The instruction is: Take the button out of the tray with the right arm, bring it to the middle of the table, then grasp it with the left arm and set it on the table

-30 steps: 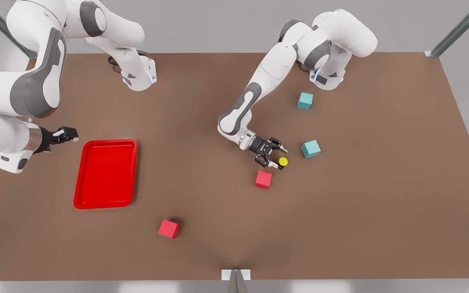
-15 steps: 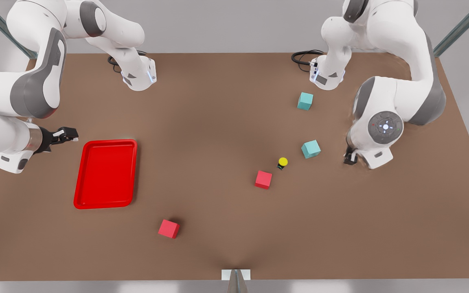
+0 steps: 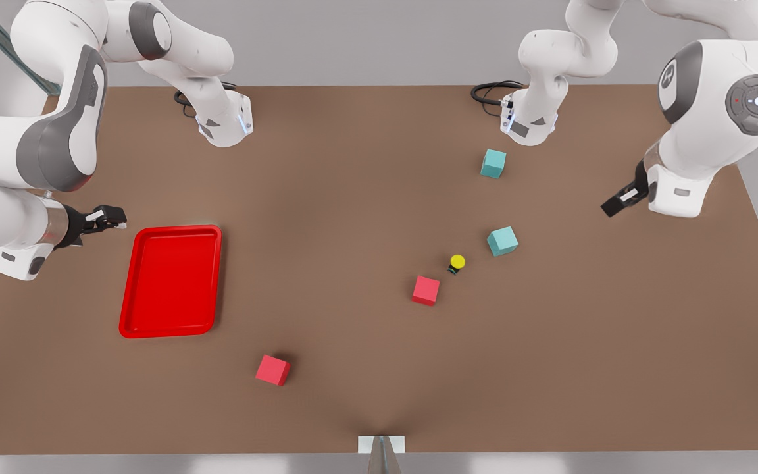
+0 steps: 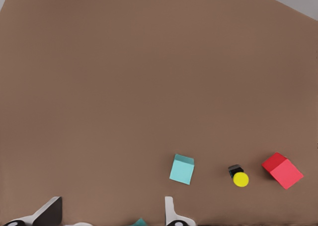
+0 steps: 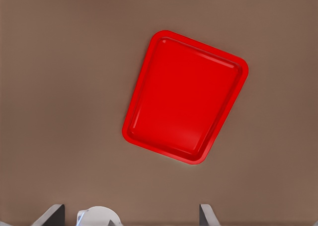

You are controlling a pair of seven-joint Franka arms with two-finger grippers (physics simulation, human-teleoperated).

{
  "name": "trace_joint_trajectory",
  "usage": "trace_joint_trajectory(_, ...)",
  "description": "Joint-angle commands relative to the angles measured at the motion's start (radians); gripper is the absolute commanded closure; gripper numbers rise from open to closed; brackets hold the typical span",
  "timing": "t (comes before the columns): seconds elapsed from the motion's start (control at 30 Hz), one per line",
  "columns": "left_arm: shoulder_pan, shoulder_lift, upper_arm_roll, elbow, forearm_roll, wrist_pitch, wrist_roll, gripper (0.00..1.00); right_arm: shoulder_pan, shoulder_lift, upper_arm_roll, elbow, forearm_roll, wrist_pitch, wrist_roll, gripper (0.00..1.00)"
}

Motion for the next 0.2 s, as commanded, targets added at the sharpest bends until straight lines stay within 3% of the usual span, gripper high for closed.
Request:
trace_joint_trajectory(0.0,-0.081,0.004,0.0,0.0,-0.001,0.008,0.627,0.0,0.002,-0.001,0.0,0.0,0.001,-0.001,0.001,0.0)
trace_joint_trajectory(0.17,-0.079,0.012,0.0,0.0,-0.001,0.011,0.627,0.0,-0.038,-0.006,-0.011,0.043,-0.006,0.07,0.005,0.0)
